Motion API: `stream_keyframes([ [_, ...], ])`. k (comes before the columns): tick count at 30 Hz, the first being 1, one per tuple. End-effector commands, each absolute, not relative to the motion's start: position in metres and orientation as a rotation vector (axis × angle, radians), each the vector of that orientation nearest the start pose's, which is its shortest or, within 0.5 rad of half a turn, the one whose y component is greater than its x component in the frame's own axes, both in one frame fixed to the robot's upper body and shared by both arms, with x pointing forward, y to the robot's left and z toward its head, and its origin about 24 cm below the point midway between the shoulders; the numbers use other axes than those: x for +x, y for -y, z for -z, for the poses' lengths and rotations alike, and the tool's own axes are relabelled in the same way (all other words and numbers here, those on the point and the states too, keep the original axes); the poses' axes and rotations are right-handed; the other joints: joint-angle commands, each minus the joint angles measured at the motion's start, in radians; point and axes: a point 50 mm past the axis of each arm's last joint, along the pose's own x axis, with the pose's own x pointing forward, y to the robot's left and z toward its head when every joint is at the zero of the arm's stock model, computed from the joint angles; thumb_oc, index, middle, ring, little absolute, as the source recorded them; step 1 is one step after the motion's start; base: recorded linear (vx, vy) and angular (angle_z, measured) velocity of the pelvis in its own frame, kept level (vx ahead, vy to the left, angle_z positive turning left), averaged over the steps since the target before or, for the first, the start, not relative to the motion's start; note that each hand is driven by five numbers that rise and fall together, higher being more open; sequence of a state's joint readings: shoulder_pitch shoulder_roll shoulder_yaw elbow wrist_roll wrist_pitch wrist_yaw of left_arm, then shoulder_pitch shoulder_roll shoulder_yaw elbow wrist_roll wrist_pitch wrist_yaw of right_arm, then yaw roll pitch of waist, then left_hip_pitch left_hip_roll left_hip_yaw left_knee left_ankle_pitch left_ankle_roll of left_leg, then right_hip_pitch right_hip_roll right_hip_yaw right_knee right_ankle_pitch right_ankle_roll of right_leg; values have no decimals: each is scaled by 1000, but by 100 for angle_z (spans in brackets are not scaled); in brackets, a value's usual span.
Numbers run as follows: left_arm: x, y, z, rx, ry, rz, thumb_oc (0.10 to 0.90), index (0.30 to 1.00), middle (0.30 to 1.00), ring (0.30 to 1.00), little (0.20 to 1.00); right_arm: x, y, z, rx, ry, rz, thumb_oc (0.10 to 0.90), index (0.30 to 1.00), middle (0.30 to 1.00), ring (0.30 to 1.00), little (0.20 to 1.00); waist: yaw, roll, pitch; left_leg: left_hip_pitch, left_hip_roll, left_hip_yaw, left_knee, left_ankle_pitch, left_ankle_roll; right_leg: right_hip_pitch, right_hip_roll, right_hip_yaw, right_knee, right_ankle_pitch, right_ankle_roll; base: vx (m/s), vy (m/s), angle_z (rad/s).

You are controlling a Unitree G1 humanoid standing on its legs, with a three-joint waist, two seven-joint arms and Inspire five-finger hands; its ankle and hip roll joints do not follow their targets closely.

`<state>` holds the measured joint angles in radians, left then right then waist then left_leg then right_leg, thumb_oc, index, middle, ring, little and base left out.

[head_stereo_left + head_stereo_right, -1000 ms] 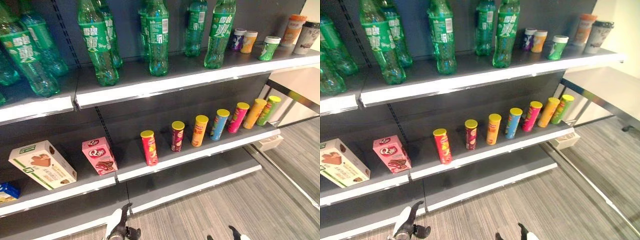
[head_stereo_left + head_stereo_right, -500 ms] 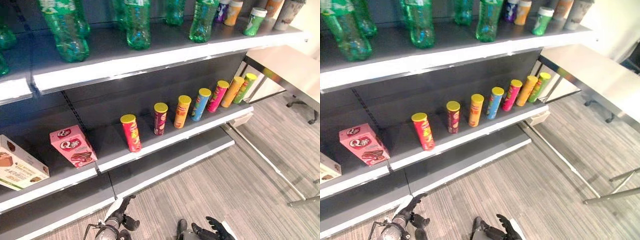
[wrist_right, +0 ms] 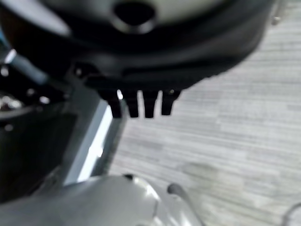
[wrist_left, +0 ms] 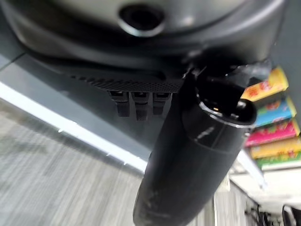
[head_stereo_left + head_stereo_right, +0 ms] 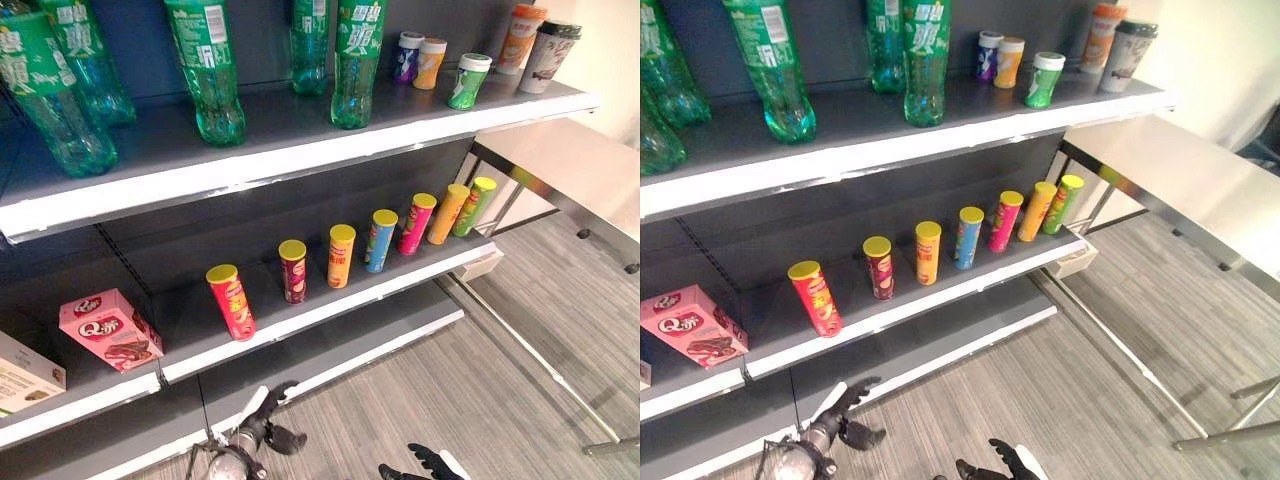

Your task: Put the goods on the table back onto the shelves and tidy them up.

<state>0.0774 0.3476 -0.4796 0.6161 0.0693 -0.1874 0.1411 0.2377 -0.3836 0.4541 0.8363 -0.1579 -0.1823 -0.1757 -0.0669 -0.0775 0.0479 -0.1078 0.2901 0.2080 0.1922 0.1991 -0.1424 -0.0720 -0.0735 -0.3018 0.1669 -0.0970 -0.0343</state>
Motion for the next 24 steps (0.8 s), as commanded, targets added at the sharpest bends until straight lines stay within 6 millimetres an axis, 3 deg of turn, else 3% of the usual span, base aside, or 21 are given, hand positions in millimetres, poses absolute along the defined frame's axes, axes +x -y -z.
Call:
stream_keyframes([
  [1, 202, -167, 67, 477, -336, 256, 800, 900, 900, 900, 900, 88, 223, 135, -691, -824, -250, 800, 900, 900, 900, 900, -14, -16, -3, 14, -60, 52, -47, -140, 36, 76, -42, 53, -206, 91, 137, 59, 72, 7],
  [3, 209, -169, 61, 455, -315, 222, 800, 900, 900, 900, 900, 89, 225, 134, -696, -819, -245, 800, 900, 900, 900, 900, -9, -3, -9, 21, -50, 70, -201, -93, 12, 85, -44, 51, -225, 88, 153, 69, 103, 4],
  [4, 211, -169, 60, 431, -318, 212, 800, 900, 900, 900, 900, 84, 223, 136, -688, -838, -244, 800, 900, 900, 900, 900, -24, 24, -23, 60, -44, 91, -272, -75, 2, 80, -31, 57, -234, 91, 160, 118, 129, -8],
  [9, 222, -164, 52, 409, -282, 213, 800, 900, 900, 900, 900, 82, 212, 136, -674, -826, -286, 800, 900, 900, 900, 900, -57, 55, -50, 120, -61, 142, -279, -91, -11, 75, -46, 78, -251, 127, 170, 76, 71, -11],
  [24, 221, -164, 51, 382, -288, 193, 800, 900, 900, 900, 900, 81, 208, 136, -690, -818, -314, 800, 900, 900, 900, 900, -61, 56, -50, 148, -68, 164, -279, -113, -4, 75, -58, 90, -254, 141, 186, 15, 10, -9],
])
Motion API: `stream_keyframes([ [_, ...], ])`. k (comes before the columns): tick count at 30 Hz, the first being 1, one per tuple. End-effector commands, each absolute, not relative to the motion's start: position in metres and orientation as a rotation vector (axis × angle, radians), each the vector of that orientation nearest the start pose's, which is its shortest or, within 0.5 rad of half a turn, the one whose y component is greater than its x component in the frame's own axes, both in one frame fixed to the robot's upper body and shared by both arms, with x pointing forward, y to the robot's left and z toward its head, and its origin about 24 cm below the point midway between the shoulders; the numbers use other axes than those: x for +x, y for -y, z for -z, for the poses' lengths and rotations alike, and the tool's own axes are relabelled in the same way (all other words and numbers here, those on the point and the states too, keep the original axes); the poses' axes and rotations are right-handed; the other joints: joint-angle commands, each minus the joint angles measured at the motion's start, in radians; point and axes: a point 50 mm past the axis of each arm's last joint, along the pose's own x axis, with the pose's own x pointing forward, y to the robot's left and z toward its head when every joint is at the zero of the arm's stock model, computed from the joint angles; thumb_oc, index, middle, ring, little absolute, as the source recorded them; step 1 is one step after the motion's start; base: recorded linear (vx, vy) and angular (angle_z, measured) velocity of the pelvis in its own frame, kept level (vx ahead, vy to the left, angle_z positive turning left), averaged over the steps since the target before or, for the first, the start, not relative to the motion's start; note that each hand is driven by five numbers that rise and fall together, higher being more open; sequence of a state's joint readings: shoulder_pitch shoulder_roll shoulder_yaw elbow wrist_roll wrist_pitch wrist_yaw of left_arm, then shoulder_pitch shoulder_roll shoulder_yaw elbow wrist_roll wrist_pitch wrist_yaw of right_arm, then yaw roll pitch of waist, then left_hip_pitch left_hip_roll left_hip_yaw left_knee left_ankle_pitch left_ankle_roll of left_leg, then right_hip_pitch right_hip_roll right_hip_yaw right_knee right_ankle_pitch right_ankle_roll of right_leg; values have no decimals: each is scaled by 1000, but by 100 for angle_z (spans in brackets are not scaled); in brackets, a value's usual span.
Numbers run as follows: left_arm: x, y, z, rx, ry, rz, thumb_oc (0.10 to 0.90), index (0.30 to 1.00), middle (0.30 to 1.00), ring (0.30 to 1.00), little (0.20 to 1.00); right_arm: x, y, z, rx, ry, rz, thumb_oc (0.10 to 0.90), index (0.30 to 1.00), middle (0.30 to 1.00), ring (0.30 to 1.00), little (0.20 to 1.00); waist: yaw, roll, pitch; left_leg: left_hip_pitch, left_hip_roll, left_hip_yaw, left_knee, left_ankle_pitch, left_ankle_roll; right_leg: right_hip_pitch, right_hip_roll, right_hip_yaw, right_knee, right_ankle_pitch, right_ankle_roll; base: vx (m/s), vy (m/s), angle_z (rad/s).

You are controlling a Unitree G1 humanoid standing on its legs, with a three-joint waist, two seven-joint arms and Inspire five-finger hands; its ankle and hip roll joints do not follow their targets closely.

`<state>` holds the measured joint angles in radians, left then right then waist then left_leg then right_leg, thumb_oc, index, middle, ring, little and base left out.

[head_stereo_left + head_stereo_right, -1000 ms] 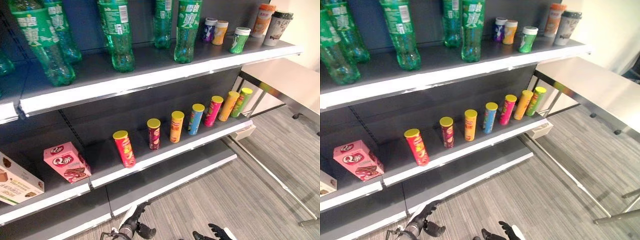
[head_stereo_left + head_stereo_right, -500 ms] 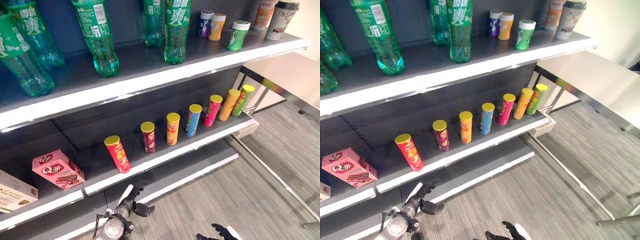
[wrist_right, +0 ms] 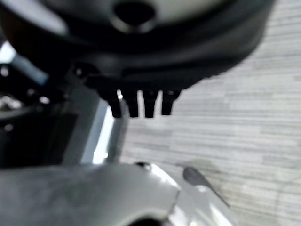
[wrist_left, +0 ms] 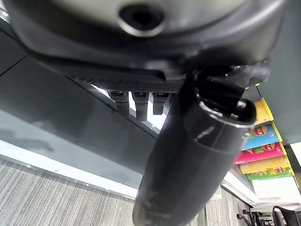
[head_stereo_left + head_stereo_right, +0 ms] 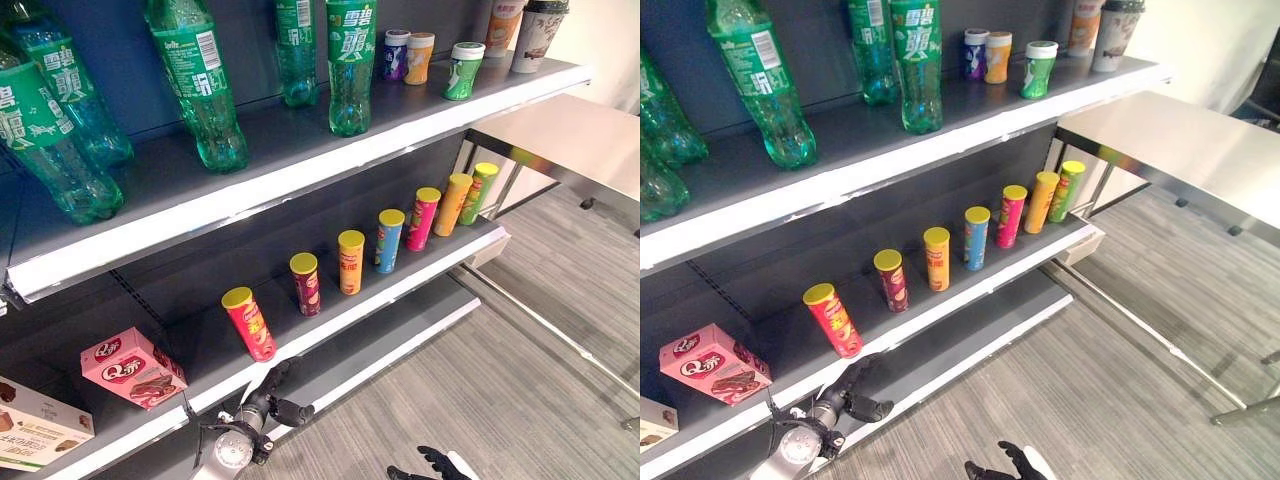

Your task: Put the goods on the table back onto the shelves and tidy them up.

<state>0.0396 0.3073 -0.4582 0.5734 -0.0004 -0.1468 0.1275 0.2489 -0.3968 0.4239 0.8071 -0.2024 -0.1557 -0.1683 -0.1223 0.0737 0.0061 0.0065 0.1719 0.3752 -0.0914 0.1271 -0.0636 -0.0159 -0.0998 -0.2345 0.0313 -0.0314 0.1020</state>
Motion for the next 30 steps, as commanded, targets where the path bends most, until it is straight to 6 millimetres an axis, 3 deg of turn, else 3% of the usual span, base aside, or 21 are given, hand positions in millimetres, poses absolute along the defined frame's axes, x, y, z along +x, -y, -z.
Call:
stream_keyframes([
  [1, 221, -164, 52, 384, -291, 193, 800, 900, 900, 900, 900, 81, 208, 136, -691, -819, -316, 800, 900, 900, 900, 900, -5, -96, -8, 34, 51, -4, 4, -41, -82, 20, -30, 24, -119, 75, 50, 6, -13, -3],
  [15, 224, -174, 66, 369, -367, 72, 800, 900, 900, 900, 900, 83, 204, 135, -706, -802, -338, 800, 900, 900, 900, 900, -13, -104, 10, 13, 57, 3, 4, -44, -84, -13, -29, 33, -119, 84, 56, -2, -2, -1],
  [30, 256, -186, 52, 420, -308, -66, 800, 900, 900, 900, 900, 98, 198, 127, -711, -704, -365, 800, 900, 900, 900, 900, -40, -112, 62, -43, 67, 25, 4, -36, -90, -102, -27, 69, -119, 113, 60, -33, -11, -8],
])
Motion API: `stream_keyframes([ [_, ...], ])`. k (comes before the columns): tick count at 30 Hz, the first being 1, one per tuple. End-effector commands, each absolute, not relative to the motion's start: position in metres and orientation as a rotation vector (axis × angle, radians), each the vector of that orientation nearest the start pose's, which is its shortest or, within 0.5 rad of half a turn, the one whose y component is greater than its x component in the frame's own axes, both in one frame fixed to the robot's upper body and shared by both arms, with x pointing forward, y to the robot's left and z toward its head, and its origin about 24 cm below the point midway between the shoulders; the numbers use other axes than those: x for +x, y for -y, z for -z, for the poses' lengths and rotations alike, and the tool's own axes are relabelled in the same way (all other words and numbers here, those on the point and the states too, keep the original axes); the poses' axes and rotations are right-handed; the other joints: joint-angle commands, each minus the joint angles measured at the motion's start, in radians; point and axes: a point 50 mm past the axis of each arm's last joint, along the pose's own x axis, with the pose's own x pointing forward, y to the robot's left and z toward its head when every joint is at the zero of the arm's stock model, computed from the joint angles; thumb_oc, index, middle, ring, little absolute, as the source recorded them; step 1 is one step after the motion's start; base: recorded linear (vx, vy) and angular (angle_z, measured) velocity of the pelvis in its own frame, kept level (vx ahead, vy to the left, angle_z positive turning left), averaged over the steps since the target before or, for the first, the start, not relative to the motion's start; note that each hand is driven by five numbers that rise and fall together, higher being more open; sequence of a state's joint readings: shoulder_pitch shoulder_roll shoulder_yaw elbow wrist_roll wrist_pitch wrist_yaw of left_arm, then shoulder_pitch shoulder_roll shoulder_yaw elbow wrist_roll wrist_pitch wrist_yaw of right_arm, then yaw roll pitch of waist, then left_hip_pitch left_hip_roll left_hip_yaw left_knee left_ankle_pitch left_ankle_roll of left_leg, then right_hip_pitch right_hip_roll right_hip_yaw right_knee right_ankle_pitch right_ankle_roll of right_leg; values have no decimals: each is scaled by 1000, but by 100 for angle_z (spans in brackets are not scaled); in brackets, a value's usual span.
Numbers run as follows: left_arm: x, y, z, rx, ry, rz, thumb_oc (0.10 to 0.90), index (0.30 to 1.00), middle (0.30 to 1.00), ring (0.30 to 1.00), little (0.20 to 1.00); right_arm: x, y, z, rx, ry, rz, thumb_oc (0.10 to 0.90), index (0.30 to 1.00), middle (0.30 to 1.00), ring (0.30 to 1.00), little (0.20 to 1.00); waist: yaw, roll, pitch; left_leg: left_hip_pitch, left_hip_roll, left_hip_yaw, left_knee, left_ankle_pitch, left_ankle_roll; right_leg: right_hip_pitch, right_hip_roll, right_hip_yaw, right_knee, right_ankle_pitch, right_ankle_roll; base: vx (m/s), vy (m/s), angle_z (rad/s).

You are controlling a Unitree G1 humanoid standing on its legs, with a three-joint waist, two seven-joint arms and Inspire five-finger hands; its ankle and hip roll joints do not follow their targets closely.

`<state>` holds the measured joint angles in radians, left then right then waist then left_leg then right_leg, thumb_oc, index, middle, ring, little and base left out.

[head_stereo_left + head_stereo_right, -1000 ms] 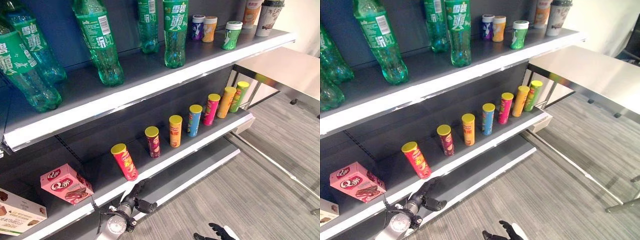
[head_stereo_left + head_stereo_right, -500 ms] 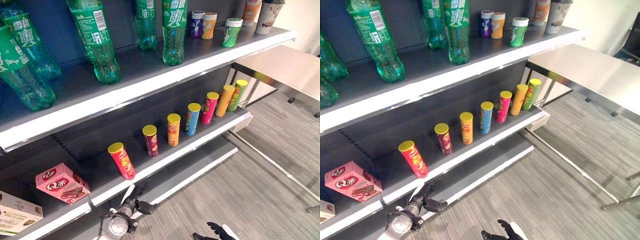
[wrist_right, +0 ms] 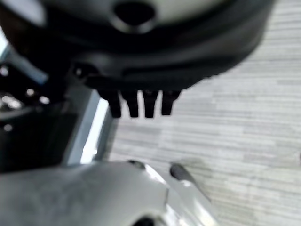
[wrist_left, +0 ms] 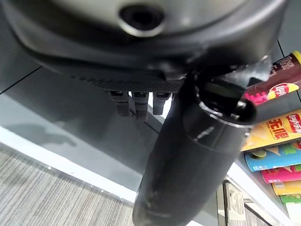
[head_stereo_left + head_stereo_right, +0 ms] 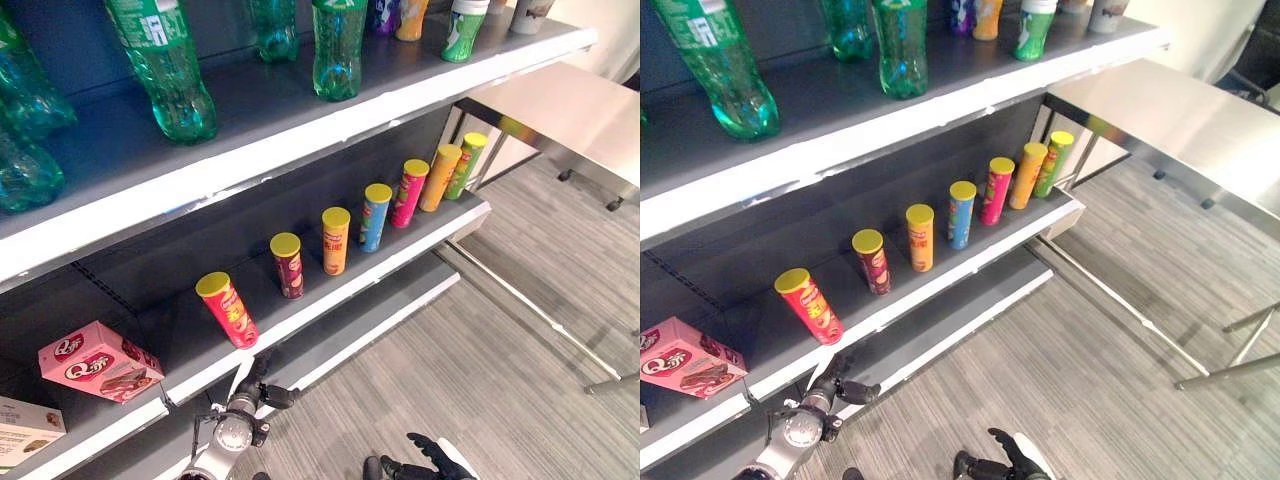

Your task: Put the goods on the table back onto the shelves and tidy them up.

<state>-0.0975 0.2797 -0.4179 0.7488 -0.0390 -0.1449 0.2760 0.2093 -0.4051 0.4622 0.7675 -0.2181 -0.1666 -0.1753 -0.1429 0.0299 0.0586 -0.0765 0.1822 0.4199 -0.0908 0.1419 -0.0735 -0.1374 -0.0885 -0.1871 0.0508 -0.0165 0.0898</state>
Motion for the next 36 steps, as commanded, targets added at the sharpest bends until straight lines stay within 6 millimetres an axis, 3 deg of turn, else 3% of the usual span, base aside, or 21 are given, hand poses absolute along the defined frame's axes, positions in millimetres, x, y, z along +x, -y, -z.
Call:
stream_keyframes([
  [1, 260, -186, 50, 418, -301, -83, 800, 900, 900, 900, 900, 100, 197, 126, -714, -695, -366, 800, 900, 900, 900, 900, -23, -68, 17, 31, 57, -18, 4, -48, -81, 7, -38, 25, -138, 102, 71, -52, -11, -11],
  [24, 296, -217, 23, 425, -235, -310, 800, 900, 900, 900, 900, 108, 187, 123, -705, -631, -384, 800, 900, 900, 900, 900, -51, -93, 81, -42, 80, 6, 4, -15, -95, -108, -22, 61, -128, 139, 68, -17, -12, -5],
  [36, 295, -224, 23, 363, -251, -374, 800, 900, 900, 900, 900, 108, 186, 122, -697, -624, -382, 800, 900, 900, 900, 900, -50, -98, 94, -40, 80, 2, 4, -15, -95, -108, -19, 60, -126, 140, 65, 0, 0, 0],
])
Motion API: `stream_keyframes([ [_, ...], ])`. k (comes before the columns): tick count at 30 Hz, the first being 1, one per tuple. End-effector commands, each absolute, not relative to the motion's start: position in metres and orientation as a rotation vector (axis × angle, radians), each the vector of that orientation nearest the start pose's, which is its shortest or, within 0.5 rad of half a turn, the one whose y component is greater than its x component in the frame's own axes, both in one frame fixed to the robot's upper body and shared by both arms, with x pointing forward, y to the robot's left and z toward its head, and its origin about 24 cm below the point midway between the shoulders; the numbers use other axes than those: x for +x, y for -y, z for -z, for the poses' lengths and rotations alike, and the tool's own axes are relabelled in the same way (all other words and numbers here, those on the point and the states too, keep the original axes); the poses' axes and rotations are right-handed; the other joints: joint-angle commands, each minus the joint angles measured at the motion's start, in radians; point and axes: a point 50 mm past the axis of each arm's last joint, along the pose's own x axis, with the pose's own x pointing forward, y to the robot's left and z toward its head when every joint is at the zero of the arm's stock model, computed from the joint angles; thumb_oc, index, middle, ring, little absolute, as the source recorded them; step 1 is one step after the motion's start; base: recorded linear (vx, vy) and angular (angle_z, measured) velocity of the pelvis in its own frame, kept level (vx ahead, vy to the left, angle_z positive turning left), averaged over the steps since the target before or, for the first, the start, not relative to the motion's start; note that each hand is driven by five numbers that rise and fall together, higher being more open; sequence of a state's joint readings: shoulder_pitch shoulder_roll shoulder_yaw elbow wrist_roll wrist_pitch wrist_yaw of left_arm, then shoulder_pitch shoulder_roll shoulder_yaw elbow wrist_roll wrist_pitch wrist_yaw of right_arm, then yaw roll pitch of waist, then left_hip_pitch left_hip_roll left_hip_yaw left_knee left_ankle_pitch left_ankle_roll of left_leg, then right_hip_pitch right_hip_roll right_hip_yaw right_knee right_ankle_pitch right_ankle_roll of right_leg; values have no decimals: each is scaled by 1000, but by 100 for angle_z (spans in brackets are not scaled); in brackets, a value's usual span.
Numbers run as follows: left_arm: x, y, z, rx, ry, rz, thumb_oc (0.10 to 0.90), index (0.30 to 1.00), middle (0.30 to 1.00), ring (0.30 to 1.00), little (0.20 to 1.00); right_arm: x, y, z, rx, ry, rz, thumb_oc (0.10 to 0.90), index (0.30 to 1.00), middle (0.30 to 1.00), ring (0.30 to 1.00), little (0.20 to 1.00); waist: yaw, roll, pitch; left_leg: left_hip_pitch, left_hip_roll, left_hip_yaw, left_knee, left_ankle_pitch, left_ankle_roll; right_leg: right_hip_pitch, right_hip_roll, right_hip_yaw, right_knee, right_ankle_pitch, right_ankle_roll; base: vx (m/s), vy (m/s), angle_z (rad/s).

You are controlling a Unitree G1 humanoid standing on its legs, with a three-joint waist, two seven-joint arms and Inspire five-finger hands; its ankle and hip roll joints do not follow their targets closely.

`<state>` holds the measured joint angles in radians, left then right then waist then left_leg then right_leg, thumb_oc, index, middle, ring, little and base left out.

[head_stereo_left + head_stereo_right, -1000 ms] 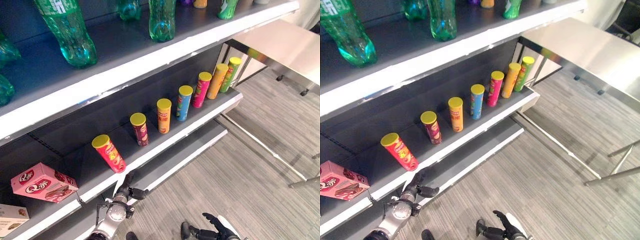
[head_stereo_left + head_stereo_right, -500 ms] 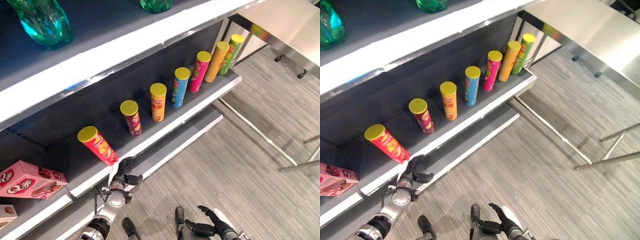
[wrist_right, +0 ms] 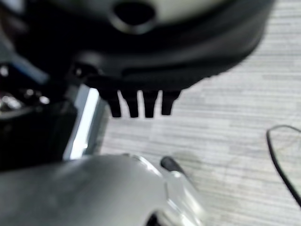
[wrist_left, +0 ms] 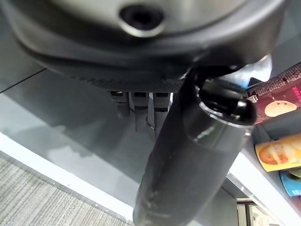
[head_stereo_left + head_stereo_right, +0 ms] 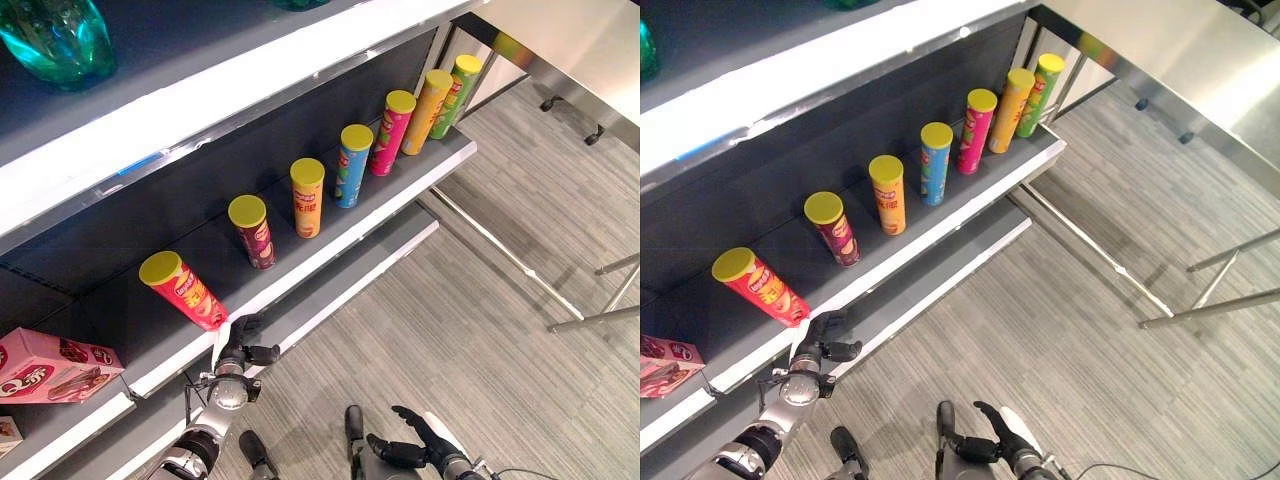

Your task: Put the goods on the table back onto the shelves and tidy them up.

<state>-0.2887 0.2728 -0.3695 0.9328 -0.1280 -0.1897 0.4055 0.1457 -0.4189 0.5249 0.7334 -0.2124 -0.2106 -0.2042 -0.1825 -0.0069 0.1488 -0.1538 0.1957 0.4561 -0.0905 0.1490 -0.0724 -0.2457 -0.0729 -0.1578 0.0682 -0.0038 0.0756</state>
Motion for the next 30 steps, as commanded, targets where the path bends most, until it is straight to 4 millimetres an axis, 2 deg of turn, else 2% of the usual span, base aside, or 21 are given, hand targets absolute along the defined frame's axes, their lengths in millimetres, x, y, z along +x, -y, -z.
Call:
stream_keyframes([
  [1, 295, -225, 23, 351, -251, -383, 800, 900, 900, 900, 900, 108, 186, 122, -696, -625, -382, 800, 900, 900, 900, 900, -11, -61, 4, 37, 66, -35, 3, -22, -96, 1, -34, 31, -144, 127, 79, 0, 0, 0],
  [12, 299, -234, 11, 263, -207, -414, 800, 900, 900, 900, 900, 107, 192, 122, -703, -638, -376, 800, 900, 900, 900, 900, -7, -54, 7, 45, 65, -40, 3, -26, -96, 7, -30, 27, -143, 125, 78, 0, 0, 0],
  [17, 297, -224, 8, 213, -171, -364, 800, 900, 900, 900, 900, 108, 195, 120, -707, -642, -359, 800, 900, 900, 900, 900, -2, -46, 6, 47, 63, -45, 3, -28, -94, 14, -33, 26, -144, 122, 78, 0, 0, 0],
  [30, 286, -199, 16, 168, -178, -228, 800, 900, 900, 900, 900, 112, 202, 118, -717, -653, -332, 800, 900, 900, 900, 900, 8, -33, 12, 51, 57, -53, 3, -30, -89, 23, -34, 25, -145, 121, 76, 0, 0, 0],
])
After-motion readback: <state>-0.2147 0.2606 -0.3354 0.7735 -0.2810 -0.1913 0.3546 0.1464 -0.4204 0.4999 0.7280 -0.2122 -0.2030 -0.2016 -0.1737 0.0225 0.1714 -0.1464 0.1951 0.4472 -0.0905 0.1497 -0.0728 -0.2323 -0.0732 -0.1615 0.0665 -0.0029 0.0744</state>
